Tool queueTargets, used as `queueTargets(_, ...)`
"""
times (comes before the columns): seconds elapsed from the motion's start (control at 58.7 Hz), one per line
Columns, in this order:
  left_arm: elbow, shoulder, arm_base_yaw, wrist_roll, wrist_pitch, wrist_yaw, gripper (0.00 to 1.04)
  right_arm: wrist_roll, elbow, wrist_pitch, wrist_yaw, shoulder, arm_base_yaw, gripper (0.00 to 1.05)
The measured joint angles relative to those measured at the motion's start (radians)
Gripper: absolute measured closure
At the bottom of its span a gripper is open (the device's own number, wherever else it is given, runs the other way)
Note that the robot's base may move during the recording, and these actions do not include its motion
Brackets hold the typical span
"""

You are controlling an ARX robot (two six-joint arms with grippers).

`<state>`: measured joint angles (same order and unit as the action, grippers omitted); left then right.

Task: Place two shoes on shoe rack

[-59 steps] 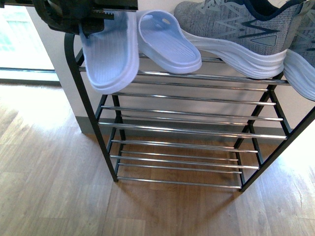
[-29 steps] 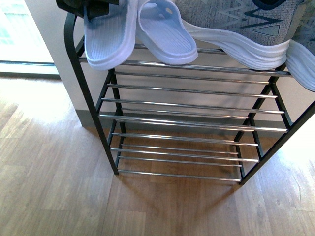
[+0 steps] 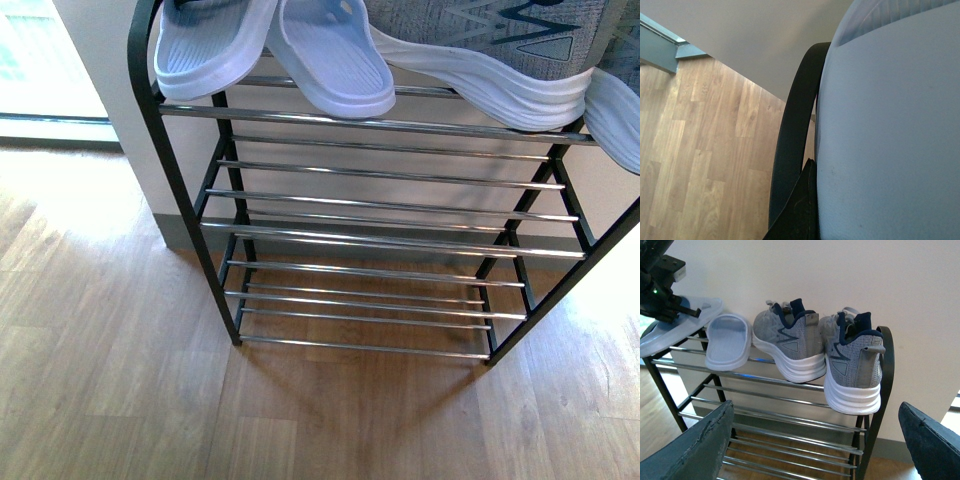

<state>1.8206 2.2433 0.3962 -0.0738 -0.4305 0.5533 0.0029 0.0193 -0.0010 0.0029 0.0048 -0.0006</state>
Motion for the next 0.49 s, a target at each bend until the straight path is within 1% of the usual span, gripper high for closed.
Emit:
queueTargets(0.119,-0.051,-0.004,0.008,0.077,0.056,0.027,1.03,0.0,0.0,0.0,0.0,0.0,0.0,0.09)
queueTargets(0.153,-0.06,-0.005,0.008,0.077,0.055,0.026,0.95,0.0,0.0,0.0,0.0,0.0,0.0,0.09)
queueTargets(0.188,-0.062,-0.005,0.008,0.077,0.056,0.027,0.89,0.0,0.0,0.0,0.0,0.0,0.0,0.09)
queueTargets(0.222,-0.064,-0.005,0.008,0.077,0.056,0.026,0.86,0.0,0.0,0.0,0.0,0.0,0.0,0.09)
queueTargets(0.341,-0.066,-0.007,0.01,0.072,0.055,0.015,0.67,0.0,0.0,0.0,0.0,0.0,0.0,0.09)
queueTargets(0.375,-0.066,-0.01,0.011,0.071,0.055,0.012,0.64,0.0,0.0,0.0,0.0,0.0,0.0,0.09)
queueTargets(0.494,-0.066,-0.035,0.015,0.061,0.051,-0.004,0.44,0.0,0.0,0.0,0.0,0.0,0.0,0.09)
